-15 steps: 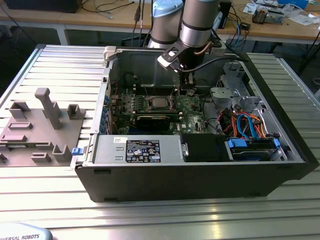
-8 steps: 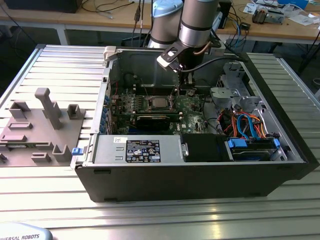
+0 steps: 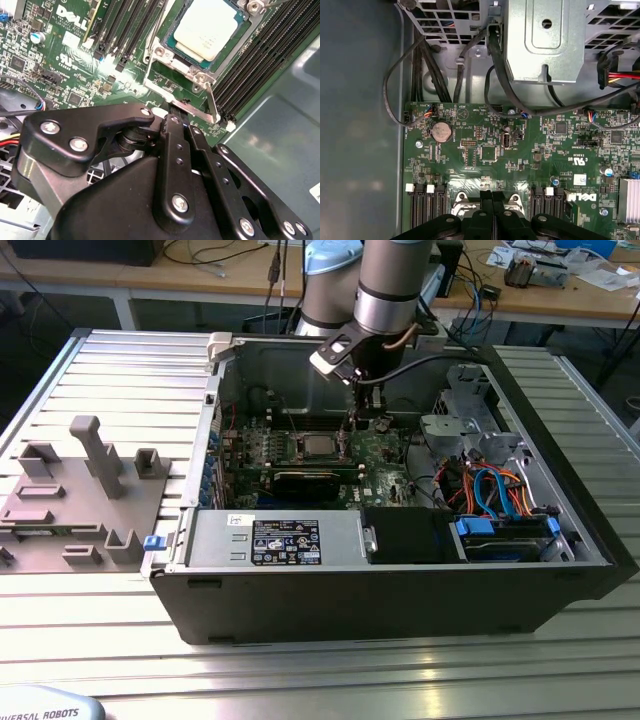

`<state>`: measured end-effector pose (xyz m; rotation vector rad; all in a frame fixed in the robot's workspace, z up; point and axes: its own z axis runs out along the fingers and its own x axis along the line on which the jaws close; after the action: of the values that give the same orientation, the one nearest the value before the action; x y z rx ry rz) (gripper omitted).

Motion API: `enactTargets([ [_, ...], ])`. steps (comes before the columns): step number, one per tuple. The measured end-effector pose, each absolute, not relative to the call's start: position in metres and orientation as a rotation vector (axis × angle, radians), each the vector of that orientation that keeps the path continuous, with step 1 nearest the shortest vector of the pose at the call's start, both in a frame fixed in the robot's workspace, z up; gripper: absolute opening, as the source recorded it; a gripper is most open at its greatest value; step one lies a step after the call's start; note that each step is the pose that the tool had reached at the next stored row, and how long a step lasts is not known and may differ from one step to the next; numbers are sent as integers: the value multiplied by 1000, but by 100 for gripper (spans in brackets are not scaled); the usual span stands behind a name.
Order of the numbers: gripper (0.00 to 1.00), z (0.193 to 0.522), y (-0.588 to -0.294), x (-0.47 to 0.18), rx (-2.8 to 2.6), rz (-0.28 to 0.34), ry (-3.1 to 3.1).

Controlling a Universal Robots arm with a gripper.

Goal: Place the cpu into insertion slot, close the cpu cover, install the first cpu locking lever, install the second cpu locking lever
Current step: 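Close the cpu cover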

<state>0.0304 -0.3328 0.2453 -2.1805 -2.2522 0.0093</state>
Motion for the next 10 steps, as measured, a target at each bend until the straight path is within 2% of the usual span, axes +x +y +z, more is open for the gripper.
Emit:
enactTargets([
  [10, 11, 245, -333, 25, -2180, 9, -2252],
])
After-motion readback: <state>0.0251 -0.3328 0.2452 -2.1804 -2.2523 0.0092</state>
